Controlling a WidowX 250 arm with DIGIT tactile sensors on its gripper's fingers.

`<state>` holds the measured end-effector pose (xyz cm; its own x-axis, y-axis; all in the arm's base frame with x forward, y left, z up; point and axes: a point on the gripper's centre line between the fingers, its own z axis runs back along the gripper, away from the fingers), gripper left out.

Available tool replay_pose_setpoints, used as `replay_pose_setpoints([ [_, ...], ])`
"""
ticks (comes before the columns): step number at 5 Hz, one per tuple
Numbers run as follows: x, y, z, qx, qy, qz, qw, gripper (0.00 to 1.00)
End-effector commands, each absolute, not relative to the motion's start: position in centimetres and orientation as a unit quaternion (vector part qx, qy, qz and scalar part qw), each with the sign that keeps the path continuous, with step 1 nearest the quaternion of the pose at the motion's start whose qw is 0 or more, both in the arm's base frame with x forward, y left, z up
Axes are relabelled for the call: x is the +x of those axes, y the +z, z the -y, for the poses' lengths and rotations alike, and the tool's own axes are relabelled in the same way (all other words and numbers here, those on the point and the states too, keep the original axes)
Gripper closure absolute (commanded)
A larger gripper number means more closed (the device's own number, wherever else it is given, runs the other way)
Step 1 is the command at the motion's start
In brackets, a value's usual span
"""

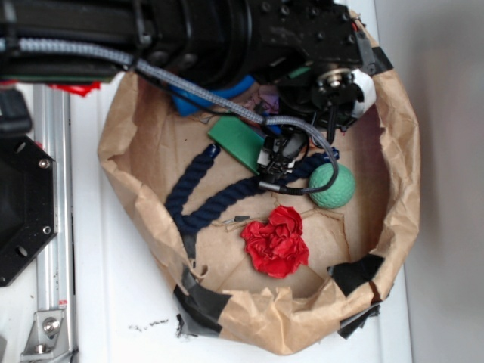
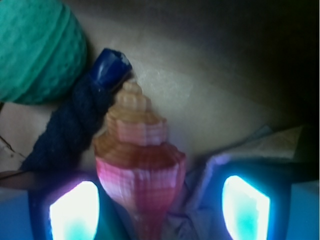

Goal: Grab the shell.

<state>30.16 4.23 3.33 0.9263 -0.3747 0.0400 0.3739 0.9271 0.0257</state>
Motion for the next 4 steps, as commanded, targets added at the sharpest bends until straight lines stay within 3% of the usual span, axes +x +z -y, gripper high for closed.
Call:
replay_pose_setpoints([
  [1,31.0,2.4,-2.9,0.022,-0.187,0.022,0.982,0.0],
  [2,31.0,0.9,-2.4,0.022,-0.179,0.006,0.984,1.0],
  [4,31.1,-0.1,-1.8,0.03,-0.18,-0.009,0.983,1.0],
])
